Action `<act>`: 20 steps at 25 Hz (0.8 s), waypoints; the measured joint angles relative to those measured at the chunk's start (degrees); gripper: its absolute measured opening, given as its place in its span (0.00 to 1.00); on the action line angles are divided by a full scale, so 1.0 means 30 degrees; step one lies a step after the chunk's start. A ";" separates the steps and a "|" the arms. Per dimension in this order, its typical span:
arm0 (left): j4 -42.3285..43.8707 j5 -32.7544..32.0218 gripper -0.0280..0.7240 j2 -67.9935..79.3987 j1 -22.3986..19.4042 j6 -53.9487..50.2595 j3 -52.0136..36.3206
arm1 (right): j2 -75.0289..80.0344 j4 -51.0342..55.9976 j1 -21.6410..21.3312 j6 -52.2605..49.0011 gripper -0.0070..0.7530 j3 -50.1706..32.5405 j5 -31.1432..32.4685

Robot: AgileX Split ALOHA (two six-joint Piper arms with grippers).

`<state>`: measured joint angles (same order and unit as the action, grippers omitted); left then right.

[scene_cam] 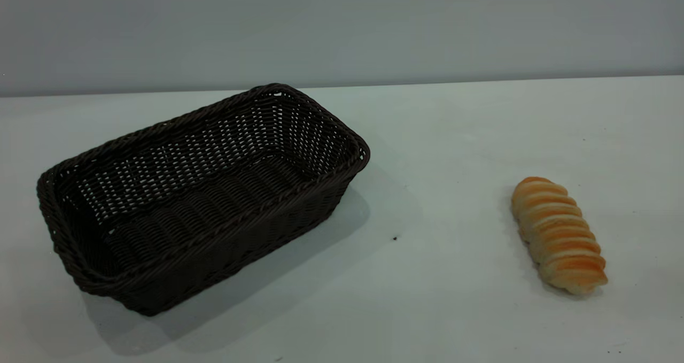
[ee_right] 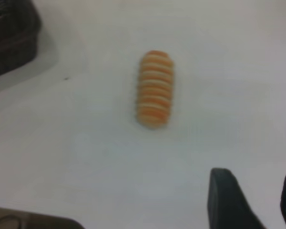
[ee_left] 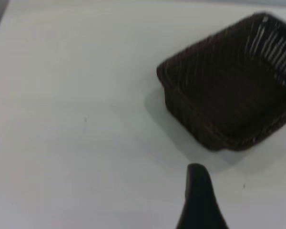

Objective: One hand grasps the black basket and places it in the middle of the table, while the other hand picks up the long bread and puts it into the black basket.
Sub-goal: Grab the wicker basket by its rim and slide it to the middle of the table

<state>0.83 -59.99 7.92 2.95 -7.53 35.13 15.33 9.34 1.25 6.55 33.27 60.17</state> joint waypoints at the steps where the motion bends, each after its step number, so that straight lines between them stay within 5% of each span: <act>1: 0.0000 -0.0014 0.78 0.1029 0.0000 -0.0087 0.0245 | 0.0589 0.0325 0.0000 0.0307 0.39 0.0038 -0.0385; 6: 0.0000 0.0721 0.78 0.6800 0.0000 -0.0277 0.1479 | 0.4073 0.2111 0.0000 0.2175 0.50 0.0037 -0.2559; 12: -0.0047 0.4171 0.78 1.3758 0.0000 -0.2248 0.1582 | 0.6996 0.3335 0.0000 0.4097 0.65 0.0037 -0.4789; 20: -0.1367 0.9052 0.78 2.0516 0.0000 -0.5050 0.1596 | 0.8080 0.3536 0.0000 0.4609 0.68 0.0037 -0.5427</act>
<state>-3.27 -32.83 69.47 2.95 -22.68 39.92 39.56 19.95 1.25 20.37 33.38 43.89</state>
